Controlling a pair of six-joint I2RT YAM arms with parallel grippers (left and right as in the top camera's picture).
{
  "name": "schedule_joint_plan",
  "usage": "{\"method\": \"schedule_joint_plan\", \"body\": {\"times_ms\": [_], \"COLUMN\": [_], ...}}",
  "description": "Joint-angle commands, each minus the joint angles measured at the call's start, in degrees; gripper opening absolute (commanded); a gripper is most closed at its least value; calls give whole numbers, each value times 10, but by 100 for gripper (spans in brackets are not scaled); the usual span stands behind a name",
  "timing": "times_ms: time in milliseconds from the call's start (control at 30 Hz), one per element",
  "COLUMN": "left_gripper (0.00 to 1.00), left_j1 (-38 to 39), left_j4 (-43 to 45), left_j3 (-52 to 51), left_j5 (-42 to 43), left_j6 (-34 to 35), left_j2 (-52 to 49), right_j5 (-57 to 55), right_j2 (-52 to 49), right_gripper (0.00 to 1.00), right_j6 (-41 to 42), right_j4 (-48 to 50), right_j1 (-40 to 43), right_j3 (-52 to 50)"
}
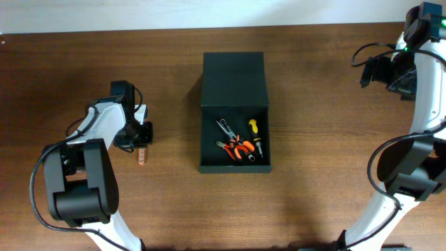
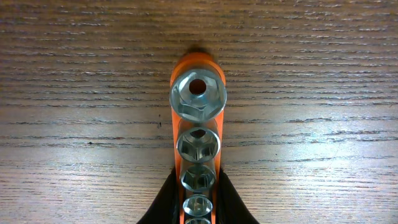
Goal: Pack container
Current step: 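Close the left gripper on the orange socket strip, then lift the socket strip with the left gripper and carry it over the box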
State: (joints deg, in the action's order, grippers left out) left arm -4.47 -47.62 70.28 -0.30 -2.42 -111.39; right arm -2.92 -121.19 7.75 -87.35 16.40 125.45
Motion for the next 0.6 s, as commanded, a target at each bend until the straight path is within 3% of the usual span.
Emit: {"method": "schedule_joint_plan", "body": {"times_ms": [0,200,567], "left_gripper": [2,2,2], "left_j1": [-1,-1,25], "left_j4": [-4,-82,-265], "left_j3": [9,107,417], "left_j5": [12,17,116], "left_j6": [-2,-2,2], "left_j2": [-14,-14,-13], "right_j5": [1,1,1], "right_j2": [0,0,0], "right_gripper": [99,99,99], "right_j6": [5,5,5], "right_j4": [0,0,0], "right_j1": [-3,-3,-3], "right_j3": [-2,-2,-2]}}
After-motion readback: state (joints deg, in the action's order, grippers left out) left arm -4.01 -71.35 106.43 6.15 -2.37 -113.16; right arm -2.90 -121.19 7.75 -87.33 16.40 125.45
